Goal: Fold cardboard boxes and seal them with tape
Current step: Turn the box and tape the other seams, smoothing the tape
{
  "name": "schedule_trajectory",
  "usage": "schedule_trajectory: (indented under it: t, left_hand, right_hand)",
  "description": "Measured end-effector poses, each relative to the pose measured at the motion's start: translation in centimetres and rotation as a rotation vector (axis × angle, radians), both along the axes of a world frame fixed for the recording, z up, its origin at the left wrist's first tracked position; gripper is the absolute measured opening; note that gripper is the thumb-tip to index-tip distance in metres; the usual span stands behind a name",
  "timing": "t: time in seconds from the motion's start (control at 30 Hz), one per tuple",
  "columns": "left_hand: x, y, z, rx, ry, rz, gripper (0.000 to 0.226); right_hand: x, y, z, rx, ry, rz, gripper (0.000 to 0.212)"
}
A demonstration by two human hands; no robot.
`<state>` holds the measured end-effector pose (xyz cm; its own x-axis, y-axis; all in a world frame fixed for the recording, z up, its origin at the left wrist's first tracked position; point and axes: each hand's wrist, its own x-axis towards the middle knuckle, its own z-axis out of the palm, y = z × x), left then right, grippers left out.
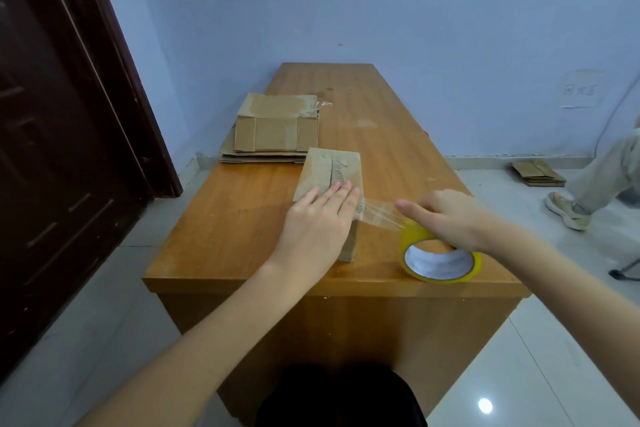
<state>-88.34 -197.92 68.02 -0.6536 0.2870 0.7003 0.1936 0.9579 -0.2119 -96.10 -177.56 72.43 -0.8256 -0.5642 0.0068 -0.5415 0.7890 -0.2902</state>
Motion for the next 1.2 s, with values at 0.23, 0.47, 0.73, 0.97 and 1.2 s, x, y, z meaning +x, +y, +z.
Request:
schedule_trajectory:
  t: [0.23,0.47,0.73,0.97,1.2]
  left_hand:
    - [-0.5,0.1,-0.4,-0.024,0.014,0.061,0.040]
    - [-0.6,0.3,-0.3,0.056,0.021,0.045,0.044]
    - [-0.4,0.5,0.1,0.065,0.009,0.034,0.044]
    - [-0.4,0.2,0.4,0.049,-0.036,0.041,0.046]
    - [0.0,0.1,0.9,0.068,-0.084,0.037,0.038]
  right_hand:
    - [-1.0,-1.8,0.3,0.344,0.144,-0.016,0.069]
    - [-0.3,-2.6,0.1,0.192,0.478,0.046,0.045]
    - [5.0,-6.0,-3.1,-0.449,0.237,0.011,0.049]
    - [5.9,-8.1,-4.8,-0.191,0.361,-0.119,0.069]
    - [6.3,-7.9,-3.8,0.125,0.370,-0.103,0.077]
